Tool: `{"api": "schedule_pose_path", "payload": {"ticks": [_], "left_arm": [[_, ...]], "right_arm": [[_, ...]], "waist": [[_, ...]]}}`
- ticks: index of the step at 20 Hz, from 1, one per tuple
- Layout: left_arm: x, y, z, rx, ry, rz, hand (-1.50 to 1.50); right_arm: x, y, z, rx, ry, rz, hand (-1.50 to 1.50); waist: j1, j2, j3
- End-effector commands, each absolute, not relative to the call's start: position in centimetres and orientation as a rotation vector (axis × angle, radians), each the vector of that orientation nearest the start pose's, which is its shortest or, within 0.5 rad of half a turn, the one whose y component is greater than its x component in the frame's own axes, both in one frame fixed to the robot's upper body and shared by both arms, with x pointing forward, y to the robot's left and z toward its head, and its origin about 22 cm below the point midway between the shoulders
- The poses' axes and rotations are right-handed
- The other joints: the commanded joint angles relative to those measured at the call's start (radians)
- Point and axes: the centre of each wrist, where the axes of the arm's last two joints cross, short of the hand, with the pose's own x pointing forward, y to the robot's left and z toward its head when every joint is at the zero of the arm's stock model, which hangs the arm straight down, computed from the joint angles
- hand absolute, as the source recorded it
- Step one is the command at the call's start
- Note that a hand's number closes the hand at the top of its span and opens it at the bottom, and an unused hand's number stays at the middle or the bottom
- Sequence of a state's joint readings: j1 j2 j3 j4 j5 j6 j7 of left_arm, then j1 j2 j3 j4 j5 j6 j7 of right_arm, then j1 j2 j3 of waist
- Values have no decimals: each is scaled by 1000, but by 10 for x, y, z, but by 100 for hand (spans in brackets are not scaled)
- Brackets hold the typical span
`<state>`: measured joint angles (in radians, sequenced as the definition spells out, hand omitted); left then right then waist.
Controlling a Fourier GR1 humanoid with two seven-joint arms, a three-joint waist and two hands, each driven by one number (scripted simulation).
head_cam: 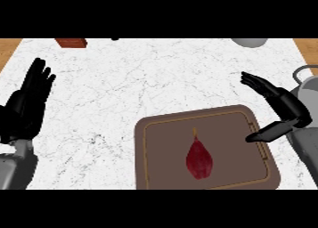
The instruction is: Pick the pear from the tray and place it in the pot
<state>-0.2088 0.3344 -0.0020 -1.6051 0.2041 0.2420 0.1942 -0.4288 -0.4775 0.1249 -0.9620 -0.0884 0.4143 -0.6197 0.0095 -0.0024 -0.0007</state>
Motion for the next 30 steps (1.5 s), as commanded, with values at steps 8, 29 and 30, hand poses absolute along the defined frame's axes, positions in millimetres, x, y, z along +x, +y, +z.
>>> {"api": "schedule_pose_path", "payload": {"ticks": [8, 29, 30], "left_arm": [[284, 280, 84, 192, -1602, 80, 0], [278, 279, 76, 184, -1613, 62, 0], [284, 267, 71, 201, -1617, 65, 0]], "right_arm": [[342, -259, 79, 239, -1487, 1277, -150], [312, -220, 50, 87, -1319, 1321, -150], [305, -222, 44, 92, -1323, 1326, -150]], "waist": [[-18, -5, -1], [-5, 3, 1], [-8, 3, 1]]}}
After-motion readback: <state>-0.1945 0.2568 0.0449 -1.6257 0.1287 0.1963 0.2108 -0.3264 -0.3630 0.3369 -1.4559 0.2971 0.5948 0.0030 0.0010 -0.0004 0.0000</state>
